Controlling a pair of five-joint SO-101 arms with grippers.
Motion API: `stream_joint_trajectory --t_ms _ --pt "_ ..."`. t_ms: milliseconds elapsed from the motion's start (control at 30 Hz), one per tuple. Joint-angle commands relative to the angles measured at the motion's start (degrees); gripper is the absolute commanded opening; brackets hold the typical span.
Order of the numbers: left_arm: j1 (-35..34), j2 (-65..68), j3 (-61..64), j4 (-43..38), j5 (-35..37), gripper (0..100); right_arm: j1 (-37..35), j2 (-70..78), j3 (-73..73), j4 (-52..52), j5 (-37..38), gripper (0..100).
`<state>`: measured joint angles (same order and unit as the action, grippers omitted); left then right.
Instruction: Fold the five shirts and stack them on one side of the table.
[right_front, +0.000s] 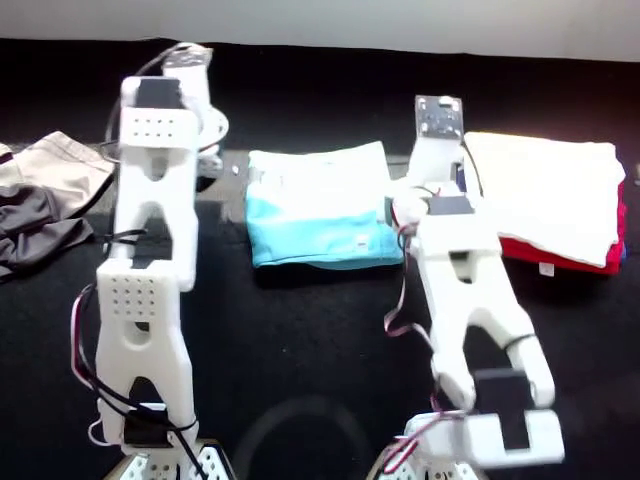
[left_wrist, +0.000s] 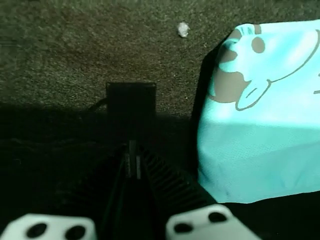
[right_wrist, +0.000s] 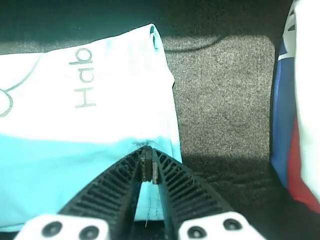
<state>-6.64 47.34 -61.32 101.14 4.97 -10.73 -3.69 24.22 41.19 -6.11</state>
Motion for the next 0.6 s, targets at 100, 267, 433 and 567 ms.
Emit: stream_joint_trajectory --t_ms 100,267,433,567 --pt "-2.9 -3.9 1.8 -1.7 -0.2 1 -0.5 16.7 -19.8 8.5 -0.8 1.0" --pt "-3.4 -4.5 8.6 -7.5 -0.2 1 -0.5 26.3 -35.4 18.5 -0.8 1.0" --pt "-4.4 -8.2 12.6 -7.5 -0.2 1 -0.5 33.0 -50.3 28.0 -0.8 1.0" --pt "-4.7 -18.2 19.3 -7.9 -0.2 1 -0.5 37.6 -59.4 32.8 -0.8 1.8"
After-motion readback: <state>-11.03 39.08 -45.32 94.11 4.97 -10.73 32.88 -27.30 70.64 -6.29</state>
